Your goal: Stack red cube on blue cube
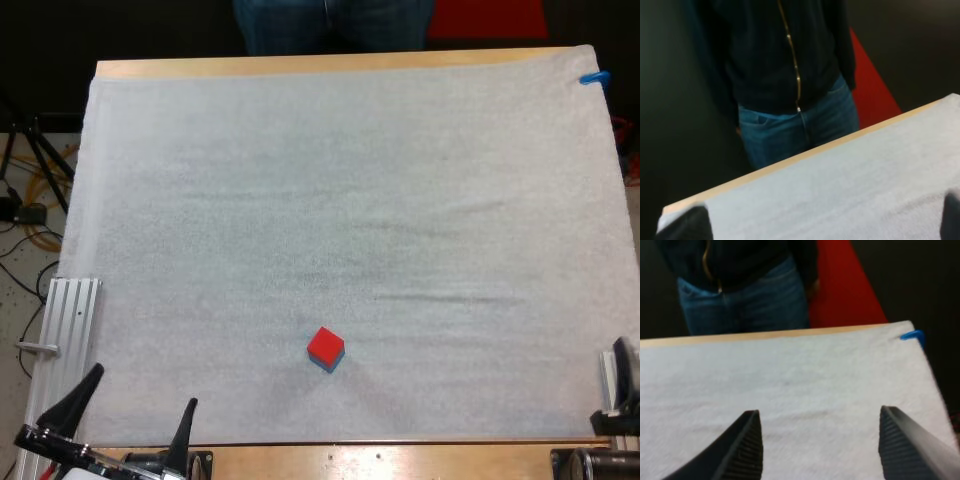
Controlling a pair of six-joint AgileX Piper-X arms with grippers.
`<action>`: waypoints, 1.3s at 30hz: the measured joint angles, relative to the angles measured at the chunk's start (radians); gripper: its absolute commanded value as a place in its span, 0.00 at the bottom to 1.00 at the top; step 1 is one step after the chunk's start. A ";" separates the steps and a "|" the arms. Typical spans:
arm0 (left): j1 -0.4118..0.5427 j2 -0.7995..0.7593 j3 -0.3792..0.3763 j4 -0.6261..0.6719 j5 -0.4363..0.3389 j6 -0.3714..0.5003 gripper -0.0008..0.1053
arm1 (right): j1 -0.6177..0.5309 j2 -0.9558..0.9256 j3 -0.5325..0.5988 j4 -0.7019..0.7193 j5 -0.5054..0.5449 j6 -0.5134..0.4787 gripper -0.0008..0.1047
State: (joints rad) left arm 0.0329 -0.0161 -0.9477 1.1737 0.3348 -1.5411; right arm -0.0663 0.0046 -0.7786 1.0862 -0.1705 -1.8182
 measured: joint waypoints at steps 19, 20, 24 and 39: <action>0.003 0.000 0.102 0.062 -0.117 -0.001 0.83 | 0.000 -0.016 0.134 -0.089 -0.069 -0.070 0.49; 0.003 0.000 0.116 0.050 -0.124 -0.008 0.83 | 0.000 -0.016 0.139 -0.092 -0.069 -0.070 0.49; 0.003 0.002 0.203 -0.057 -0.143 -0.043 0.83 | 0.000 -0.016 0.177 -0.109 -0.069 -0.070 0.49; 0.003 0.002 0.416 -0.186 -0.145 -0.058 0.83 | 0.000 -0.016 0.282 -0.126 -0.069 -0.072 0.49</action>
State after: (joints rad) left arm 0.0356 -0.0139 -0.5318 0.9876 0.1894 -1.5993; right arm -0.0663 -0.0112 -0.4965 0.9598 -0.2392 -1.8901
